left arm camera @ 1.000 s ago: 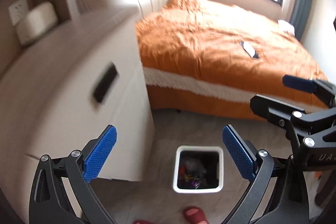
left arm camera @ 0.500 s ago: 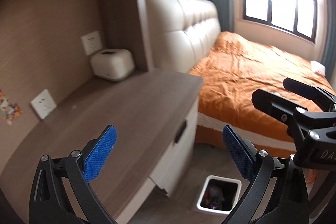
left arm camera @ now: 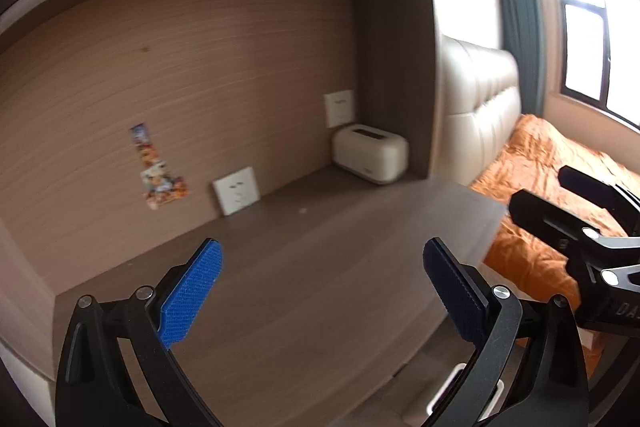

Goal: Collect trash

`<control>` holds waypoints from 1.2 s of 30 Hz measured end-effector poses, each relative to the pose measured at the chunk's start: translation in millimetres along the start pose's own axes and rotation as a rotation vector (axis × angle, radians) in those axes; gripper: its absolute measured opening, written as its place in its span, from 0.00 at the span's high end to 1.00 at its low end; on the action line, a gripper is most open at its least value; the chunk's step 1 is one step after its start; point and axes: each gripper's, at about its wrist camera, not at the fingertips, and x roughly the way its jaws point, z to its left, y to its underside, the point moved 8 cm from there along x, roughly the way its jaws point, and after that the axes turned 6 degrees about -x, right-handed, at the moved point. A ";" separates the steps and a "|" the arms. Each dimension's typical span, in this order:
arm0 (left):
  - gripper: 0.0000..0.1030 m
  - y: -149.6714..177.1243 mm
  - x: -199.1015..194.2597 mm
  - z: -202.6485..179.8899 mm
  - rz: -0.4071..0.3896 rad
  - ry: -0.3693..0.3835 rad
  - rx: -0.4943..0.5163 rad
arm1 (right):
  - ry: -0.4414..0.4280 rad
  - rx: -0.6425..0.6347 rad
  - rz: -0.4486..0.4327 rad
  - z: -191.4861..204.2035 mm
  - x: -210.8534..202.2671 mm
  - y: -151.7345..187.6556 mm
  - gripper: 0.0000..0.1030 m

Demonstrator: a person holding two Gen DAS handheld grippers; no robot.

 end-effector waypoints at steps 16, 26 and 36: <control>0.05 -31.6 -18.8 166.0 -0.037 0.061 -0.102 | 0.052 -0.062 -0.045 139.0 34.0 -48.8 0.04; 0.05 -38.7 -11.9 193.8 -0.043 0.080 -0.091 | 0.085 -0.086 -0.057 172.0 42.5 -60.1 0.04; 0.05 -45.7 -16.1 203.7 -0.053 0.090 -0.090 | 0.085 -0.050 -0.071 175.4 44.2 -62.6 0.04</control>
